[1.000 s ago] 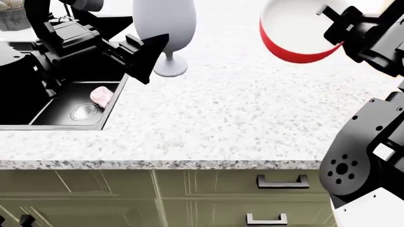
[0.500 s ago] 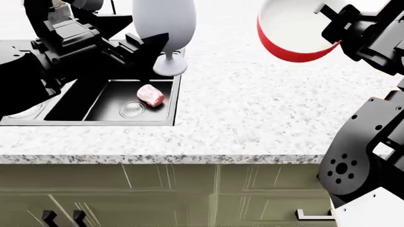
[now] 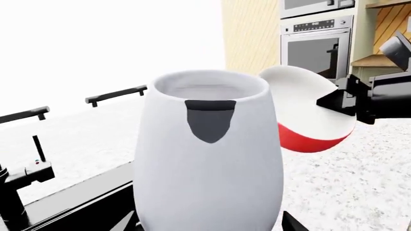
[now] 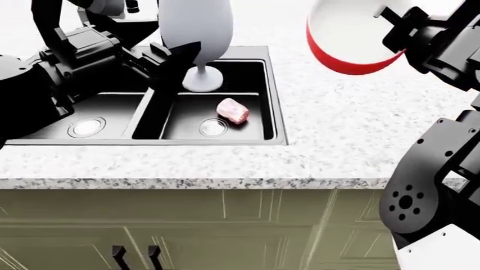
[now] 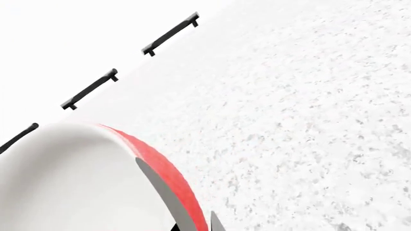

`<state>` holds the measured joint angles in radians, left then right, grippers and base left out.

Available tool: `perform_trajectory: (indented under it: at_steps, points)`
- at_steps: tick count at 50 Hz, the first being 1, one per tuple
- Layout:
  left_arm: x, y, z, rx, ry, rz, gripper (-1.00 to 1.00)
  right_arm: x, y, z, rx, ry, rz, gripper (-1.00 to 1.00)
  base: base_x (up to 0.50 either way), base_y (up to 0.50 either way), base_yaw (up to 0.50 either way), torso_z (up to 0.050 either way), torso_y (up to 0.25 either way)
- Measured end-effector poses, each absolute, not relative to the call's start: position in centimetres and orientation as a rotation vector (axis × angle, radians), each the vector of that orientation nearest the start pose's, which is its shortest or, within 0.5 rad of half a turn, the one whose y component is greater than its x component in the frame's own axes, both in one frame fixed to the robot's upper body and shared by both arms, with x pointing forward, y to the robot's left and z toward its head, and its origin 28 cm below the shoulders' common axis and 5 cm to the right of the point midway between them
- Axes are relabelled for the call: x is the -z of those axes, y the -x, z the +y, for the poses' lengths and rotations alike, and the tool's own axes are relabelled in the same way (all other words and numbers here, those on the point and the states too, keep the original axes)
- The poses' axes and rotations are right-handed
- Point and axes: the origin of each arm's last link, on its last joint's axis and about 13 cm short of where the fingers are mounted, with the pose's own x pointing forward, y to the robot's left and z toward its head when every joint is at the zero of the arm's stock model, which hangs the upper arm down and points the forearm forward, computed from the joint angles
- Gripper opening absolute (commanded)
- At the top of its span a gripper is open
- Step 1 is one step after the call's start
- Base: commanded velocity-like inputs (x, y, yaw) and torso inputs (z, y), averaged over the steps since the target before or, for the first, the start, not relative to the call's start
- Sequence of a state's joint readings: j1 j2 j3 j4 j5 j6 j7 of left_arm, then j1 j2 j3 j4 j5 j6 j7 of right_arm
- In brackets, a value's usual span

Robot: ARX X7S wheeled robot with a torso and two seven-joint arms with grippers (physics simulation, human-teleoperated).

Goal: Pick the wine glass and bowl and place them in the sink. Then turn on the water.

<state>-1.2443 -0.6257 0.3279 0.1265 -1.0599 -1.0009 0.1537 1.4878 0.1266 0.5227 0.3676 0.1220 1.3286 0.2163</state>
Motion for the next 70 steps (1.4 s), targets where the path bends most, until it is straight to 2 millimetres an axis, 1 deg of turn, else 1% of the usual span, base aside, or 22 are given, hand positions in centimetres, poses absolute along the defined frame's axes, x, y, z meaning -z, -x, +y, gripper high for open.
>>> perform_trajectory:
  at_steps: [40,44,58,70]
  points:
    - [-32.8,-30.4,26.7,0.697,-0.099,-0.078,-1.0,-34.2,-35.5,-18.8,0.234,-0.548,0.187,-1.0,-0.02,0.5,0.0,0.001,0.001]
    - [-32.8,-30.4,26.9,0.68,-0.102,-0.081,-1.0,-34.2,-35.5,-18.8,0.231,-0.554,0.18,-1.0,0.0,0.0,0.0,0.0,0.003]
    - [-32.9,-30.4,26.8,0.686,-0.1,-0.084,-1.0,-34.0,-35.8,-19.7,0.337,-0.566,0.155,-1.0,0.0,0.0,0.0,0.0,0.001]
    - [-33.3,-30.4,26.9,0.684,-0.104,-0.092,-1.0,-34.1,-35.8,-20.1,0.369,-0.565,0.139,-1.0,0.23,0.0,0.0,0.001,0.002]
